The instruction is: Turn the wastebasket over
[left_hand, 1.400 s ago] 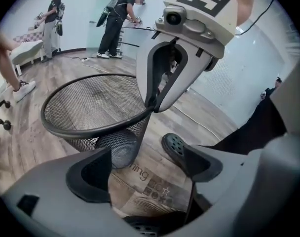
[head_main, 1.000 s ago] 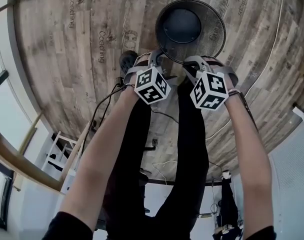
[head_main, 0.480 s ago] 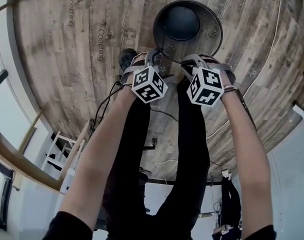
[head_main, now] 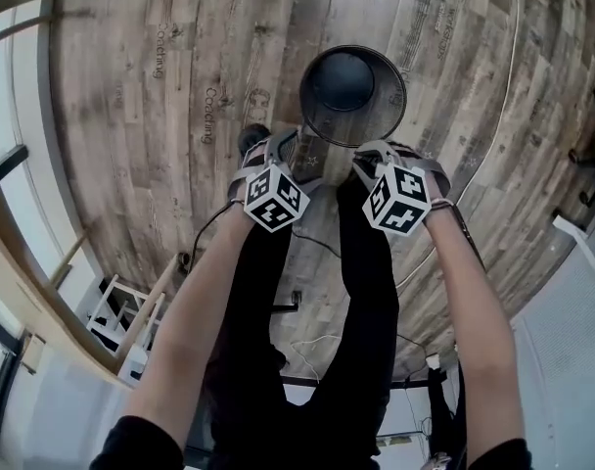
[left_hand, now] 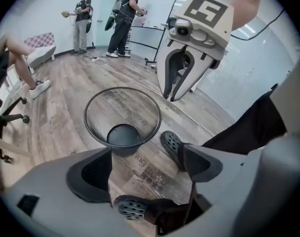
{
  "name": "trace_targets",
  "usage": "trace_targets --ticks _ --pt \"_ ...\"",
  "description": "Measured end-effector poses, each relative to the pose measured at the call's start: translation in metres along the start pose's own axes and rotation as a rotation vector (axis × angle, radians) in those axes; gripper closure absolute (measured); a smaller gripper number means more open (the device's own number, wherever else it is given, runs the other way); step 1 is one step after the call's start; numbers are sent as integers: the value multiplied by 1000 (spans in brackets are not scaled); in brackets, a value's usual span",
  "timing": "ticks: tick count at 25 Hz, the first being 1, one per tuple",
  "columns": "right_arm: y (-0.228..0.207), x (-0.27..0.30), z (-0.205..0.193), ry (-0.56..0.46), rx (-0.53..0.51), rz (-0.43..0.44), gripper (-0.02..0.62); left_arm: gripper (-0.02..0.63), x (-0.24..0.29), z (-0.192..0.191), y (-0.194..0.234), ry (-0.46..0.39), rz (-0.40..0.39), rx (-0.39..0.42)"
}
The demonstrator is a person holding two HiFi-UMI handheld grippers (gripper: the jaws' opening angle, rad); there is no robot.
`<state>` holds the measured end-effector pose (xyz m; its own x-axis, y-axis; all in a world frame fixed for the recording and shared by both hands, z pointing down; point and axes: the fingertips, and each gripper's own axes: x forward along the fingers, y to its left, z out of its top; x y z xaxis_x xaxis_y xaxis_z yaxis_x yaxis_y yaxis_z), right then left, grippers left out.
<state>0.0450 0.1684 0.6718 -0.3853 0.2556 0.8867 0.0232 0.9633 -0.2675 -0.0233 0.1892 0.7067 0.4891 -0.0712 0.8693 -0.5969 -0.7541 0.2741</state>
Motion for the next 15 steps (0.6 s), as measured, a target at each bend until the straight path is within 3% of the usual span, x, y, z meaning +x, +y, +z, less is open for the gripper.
trace_targets --ticks 5,9,12,15 --pt "-5 -69 13 -30 91 -66 537 124 -56 44 -5 -74 25 -45" --pt "-9 -130 26 -64 116 -141 541 131 -106 94 -9 -180 31 -95" --pt "-14 -181 35 -116 185 -220 543 240 -148 137 -9 -262 68 -74" --pt "-17 -234 48 -188 285 -302 548 254 -197 175 -9 -338 106 -71"
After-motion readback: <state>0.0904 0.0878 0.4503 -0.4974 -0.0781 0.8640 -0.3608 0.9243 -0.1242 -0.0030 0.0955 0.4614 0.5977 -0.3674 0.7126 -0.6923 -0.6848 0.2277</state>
